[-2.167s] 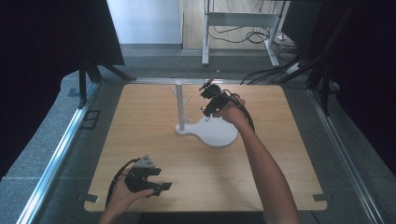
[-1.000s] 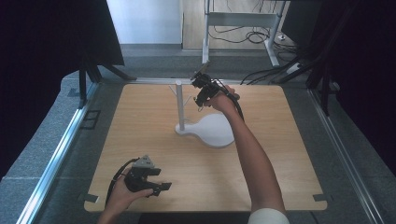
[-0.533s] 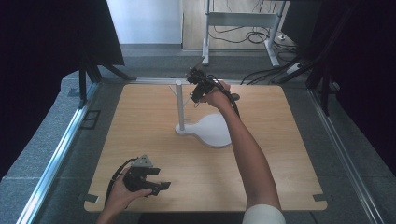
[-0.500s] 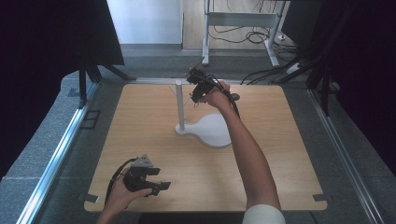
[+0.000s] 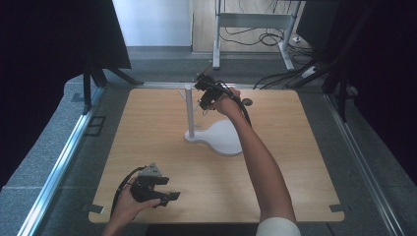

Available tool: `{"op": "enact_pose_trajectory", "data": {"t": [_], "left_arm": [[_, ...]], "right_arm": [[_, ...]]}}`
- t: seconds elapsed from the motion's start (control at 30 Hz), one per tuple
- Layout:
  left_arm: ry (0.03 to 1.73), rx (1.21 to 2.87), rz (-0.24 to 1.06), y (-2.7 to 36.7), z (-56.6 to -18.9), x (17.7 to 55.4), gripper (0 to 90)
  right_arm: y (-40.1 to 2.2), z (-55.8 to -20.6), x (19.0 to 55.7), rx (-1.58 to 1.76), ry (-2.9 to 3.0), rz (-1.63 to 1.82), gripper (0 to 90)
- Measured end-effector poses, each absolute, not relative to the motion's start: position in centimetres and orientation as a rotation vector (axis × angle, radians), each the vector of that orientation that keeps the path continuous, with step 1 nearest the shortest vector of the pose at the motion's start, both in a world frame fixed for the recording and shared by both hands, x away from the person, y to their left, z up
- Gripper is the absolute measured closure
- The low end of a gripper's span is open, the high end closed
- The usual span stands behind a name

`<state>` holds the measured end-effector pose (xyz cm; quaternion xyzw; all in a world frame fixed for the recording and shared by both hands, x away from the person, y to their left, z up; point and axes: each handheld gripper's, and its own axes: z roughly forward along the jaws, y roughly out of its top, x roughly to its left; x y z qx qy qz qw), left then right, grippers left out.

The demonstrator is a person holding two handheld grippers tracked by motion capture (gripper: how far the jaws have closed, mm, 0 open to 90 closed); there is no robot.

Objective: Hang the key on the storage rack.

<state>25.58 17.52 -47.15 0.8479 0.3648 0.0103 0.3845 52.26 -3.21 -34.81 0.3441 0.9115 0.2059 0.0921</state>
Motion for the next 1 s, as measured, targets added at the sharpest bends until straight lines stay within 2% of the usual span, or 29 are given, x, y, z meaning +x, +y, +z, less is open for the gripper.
{"op": "enact_pose_trajectory", "data": {"t": [0.43,0.5,0.67,1.0], "left_arm": [[0.927,2.167,0.027,17.4,-47.2,25.6,26.3],[0.928,2.170,0.029,17.3,-47.2,25.6,26.3],[0.930,2.176,0.026,17.2,-47.3,25.6,26.3],[0.929,2.186,0.035,17.1,-47.4,25.6,26.3]], "right_arm": [[-2.8,-35.6,51.2,1.001,2.738,0.645,83.5],[-2.8,-35.6,51.0,0.995,2.739,0.658,77.8],[-3.1,-35.2,50.3,0.990,2.732,0.703,70.7],[-5.3,-34.3,48.6,1.016,2.689,0.812,60.7]]}}
